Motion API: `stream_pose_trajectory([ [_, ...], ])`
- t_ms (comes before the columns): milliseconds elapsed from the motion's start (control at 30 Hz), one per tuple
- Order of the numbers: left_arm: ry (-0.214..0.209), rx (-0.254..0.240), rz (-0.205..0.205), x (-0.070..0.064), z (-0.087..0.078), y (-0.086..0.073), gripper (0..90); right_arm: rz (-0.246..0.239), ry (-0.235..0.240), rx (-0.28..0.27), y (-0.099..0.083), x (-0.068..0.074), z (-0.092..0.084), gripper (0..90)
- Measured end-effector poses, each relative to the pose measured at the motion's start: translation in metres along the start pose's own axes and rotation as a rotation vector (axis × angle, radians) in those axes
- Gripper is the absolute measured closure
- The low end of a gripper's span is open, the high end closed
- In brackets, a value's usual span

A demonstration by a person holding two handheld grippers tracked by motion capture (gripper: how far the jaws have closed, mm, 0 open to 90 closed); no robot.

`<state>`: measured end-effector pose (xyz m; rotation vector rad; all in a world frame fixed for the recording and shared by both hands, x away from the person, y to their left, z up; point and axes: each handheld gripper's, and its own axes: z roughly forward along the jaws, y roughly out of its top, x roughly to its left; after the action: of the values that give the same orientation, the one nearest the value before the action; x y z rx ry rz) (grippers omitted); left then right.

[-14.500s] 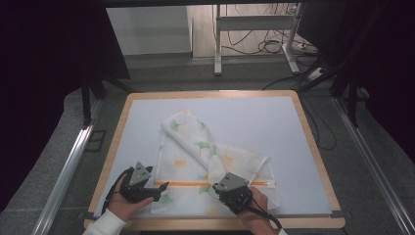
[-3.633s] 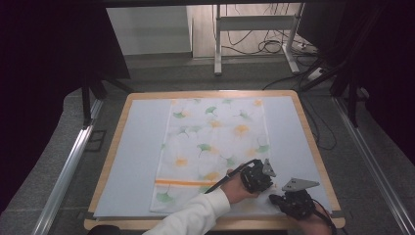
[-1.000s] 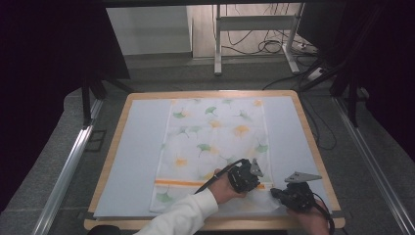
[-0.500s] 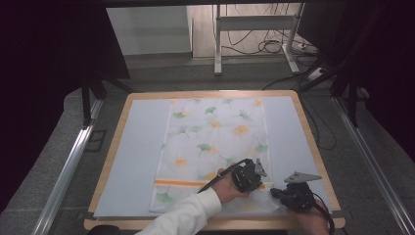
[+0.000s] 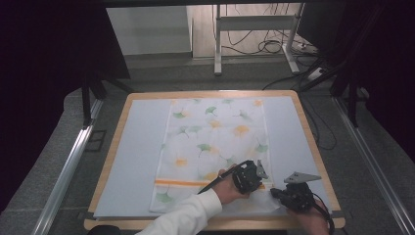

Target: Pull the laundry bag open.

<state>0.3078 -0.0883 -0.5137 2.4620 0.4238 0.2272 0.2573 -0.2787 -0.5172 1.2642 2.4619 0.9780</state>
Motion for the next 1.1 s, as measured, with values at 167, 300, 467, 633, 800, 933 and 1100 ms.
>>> stream_pose_trajectory([
  [167, -0.003, 0.003, -0.011, 0.004, -0.003, -0.004, 85.1, -0.002, -0.002, 0.001, 0.000, 0.000, 0.000, 89.4],
  [300, -0.004, 0.005, -0.015, 0.006, -0.006, -0.009, 85.1, -0.002, -0.001, 0.002, 0.000, 0.000, 0.000, 89.4],
  [467, -0.008, 0.007, -0.024, 0.009, -0.010, -0.014, 85.1, -0.003, 0.000, 0.002, 0.000, 0.000, 0.000, 89.4],
  [633, -0.007, 0.007, -0.037, 0.012, -0.014, -0.020, 85.1, -0.003, -0.002, 0.002, 0.000, 0.000, 0.000, 89.5],
  [800, 0.001, 0.016, -0.037, 0.013, -0.018, -0.024, 85.1, -0.004, 0.000, 0.002, 0.000, 0.000, 0.000, 89.4],
  [933, 0.005, 0.019, -0.042, 0.016, -0.022, -0.029, 85.1, -0.004, 0.001, 0.002, 0.000, 0.000, 0.000, 89.4],
  [1100, 0.006, 0.019, -0.047, 0.018, -0.025, -0.034, 85.1, -0.003, 0.002, 0.005, 0.000, 0.000, 0.000, 89.4],
])
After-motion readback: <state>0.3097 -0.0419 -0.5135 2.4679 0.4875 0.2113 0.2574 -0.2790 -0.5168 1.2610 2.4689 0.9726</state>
